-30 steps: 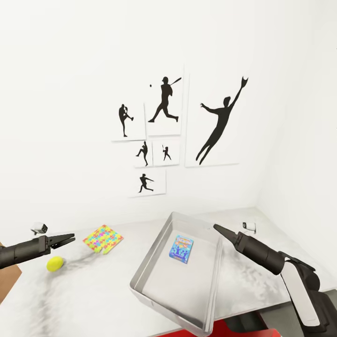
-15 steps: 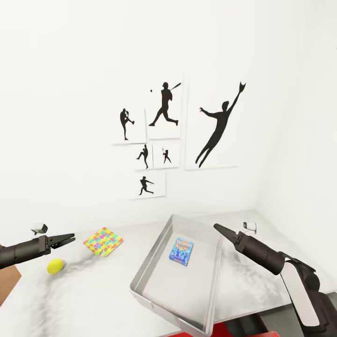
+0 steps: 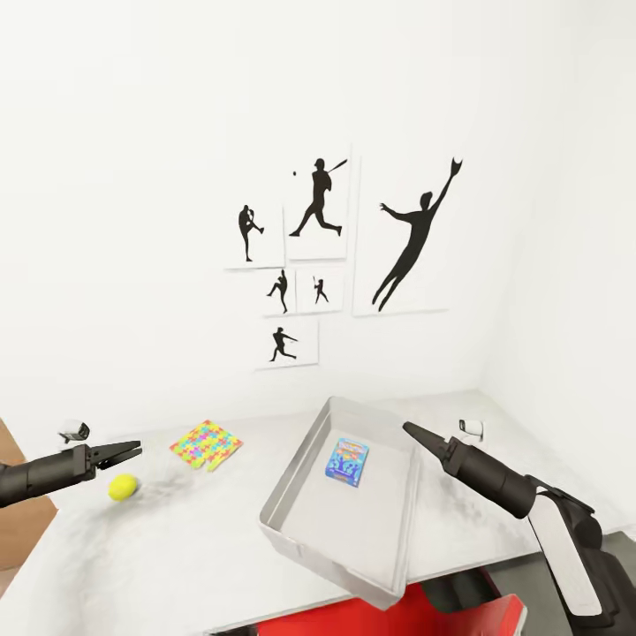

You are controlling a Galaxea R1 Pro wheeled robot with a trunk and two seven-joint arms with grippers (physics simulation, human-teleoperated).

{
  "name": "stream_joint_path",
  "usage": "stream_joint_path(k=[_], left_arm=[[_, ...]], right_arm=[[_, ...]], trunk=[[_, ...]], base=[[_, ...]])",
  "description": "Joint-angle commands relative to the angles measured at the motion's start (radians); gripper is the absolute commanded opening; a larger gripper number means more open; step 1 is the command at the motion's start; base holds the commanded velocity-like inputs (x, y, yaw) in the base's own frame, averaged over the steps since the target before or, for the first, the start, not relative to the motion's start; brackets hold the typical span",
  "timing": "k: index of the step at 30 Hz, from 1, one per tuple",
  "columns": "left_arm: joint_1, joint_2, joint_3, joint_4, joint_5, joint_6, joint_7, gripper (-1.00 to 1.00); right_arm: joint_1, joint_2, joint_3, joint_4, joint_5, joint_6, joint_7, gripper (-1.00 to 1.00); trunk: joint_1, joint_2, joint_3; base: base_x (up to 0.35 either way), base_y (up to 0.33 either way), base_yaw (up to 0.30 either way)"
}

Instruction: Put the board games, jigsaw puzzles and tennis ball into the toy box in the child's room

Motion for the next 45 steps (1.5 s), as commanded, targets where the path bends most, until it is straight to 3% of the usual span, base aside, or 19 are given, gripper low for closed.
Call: stream_joint_path(k=[1, 24, 45], left_arm=[[-0.001, 0.0, 0.0, 0.0, -0.001, 0.011, -0.004, 1.0], [-0.001, 0.002, 0.0, 0.0, 0.0, 0.009, -0.004, 1.0], [-0.001, 0.002, 0.0, 0.0, 0.0, 0.009, -0.004, 1.0]], right_arm=[[-0.001, -0.001, -0.001, 0.003, -0.005, 0.006, 0.0, 1.0], [-0.001, -0.003, -0.014, 0.024, -0.008, 0.008, 0.007, 1.0], [-0.001, -0.003, -0.035, 0.026, -0.008, 0.009, 0.009, 1.0]], trunk=[[0.0, -0.002, -0.002], [0.0, -0.002, 0.02], [0.0, -0.002, 0.047]], base=[[-0.261, 0.158, 0.0], [-0.19, 0.225, -0.15], [-0.08, 0.044, -0.212]])
